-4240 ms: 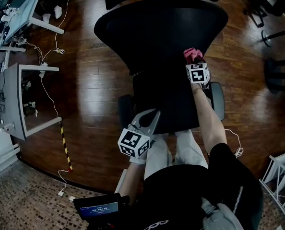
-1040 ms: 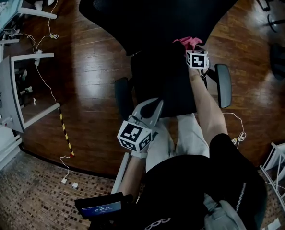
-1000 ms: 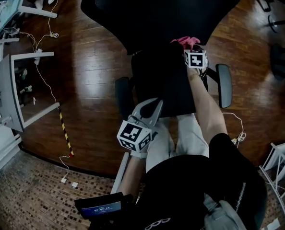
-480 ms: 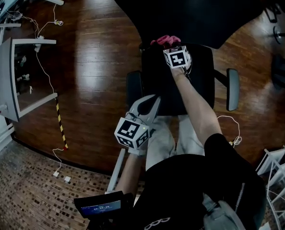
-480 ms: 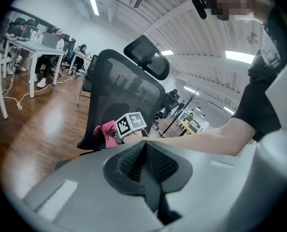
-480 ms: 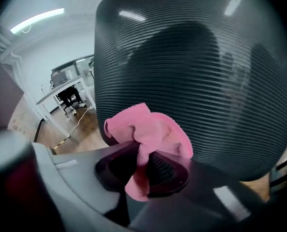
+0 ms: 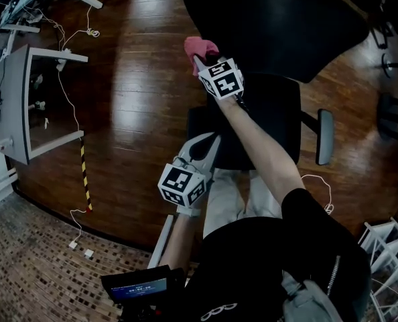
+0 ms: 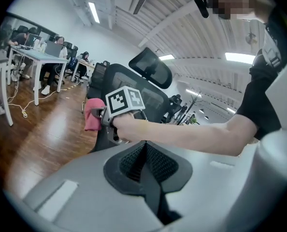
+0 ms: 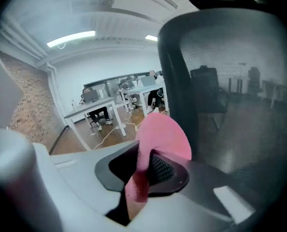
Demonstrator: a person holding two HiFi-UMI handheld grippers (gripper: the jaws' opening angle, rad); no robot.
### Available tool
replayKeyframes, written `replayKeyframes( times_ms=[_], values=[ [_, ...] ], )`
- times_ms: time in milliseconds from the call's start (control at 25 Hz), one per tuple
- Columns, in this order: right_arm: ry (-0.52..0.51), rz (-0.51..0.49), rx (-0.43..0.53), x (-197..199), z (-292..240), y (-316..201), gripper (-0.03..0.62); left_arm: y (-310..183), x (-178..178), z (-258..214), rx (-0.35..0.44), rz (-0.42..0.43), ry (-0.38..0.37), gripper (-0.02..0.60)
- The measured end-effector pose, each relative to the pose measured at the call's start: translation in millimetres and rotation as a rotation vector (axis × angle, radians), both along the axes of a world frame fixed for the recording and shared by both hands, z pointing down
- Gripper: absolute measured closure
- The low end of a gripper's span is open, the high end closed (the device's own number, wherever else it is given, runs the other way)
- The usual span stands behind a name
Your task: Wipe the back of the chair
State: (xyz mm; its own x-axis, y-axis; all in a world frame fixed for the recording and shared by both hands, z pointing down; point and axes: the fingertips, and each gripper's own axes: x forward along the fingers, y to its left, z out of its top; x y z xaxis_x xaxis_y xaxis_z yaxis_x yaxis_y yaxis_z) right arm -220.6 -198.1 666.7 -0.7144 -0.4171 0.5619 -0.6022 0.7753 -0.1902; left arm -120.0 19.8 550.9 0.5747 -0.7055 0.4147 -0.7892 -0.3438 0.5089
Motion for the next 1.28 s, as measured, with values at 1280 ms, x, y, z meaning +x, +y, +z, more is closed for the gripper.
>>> replayKeyframes(
  times_ms=[1280],
  values=[
    [-0.109, 0.328, 0.177, 244.7, -202.0, -169.7, 0.553, -61.4, 81.1, -88.2, 0.147, 0.142, -0.038, 0.589]
  ],
)
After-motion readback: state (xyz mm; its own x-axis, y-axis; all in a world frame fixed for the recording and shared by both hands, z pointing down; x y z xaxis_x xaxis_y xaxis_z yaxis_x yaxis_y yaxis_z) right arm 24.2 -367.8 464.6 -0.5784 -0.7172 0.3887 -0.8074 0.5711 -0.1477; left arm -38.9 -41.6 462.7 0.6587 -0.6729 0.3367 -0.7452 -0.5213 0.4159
